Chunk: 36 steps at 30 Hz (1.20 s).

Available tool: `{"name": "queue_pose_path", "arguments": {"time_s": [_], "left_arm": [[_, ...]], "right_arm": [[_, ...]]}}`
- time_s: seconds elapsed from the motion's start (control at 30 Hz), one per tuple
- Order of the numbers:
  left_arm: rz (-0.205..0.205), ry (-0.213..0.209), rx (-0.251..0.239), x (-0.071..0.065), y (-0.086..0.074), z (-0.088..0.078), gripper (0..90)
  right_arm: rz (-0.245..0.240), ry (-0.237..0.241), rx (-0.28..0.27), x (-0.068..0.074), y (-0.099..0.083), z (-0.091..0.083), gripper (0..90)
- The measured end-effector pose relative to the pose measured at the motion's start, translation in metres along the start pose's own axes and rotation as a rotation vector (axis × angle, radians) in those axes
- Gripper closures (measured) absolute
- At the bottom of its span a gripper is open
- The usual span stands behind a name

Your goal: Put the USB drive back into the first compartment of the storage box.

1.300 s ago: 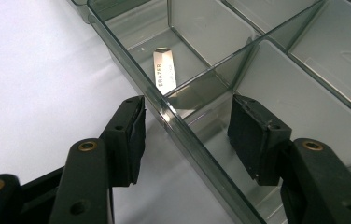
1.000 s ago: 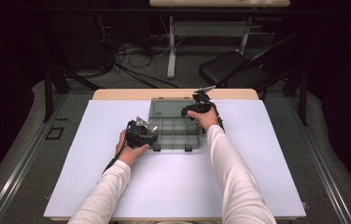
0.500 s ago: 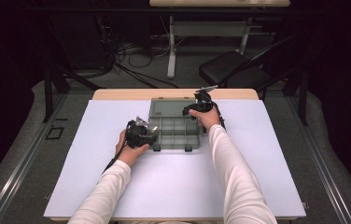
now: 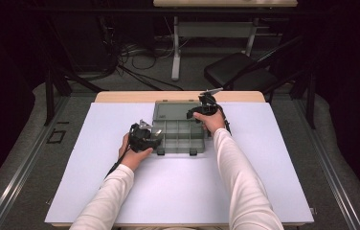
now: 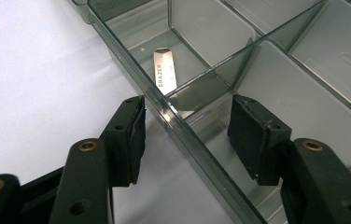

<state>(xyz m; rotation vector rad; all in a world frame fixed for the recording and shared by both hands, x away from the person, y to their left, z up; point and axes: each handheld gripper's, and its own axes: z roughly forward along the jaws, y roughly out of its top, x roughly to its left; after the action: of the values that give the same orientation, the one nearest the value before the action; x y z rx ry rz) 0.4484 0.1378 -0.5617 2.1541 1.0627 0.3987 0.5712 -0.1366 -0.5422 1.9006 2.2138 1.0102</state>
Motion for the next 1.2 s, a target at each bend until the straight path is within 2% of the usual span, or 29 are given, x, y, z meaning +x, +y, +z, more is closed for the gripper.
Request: {"name": "queue_pose_path", "arguments": {"time_s": [1.2], "left_arm": [[0.001,0.000,0.000,-0.0001,0.0000,0.0000,45.8]], "right_arm": [[-0.019,-0.008,-0.023,-0.0017,0.0003,-0.0037,31.2]]}}
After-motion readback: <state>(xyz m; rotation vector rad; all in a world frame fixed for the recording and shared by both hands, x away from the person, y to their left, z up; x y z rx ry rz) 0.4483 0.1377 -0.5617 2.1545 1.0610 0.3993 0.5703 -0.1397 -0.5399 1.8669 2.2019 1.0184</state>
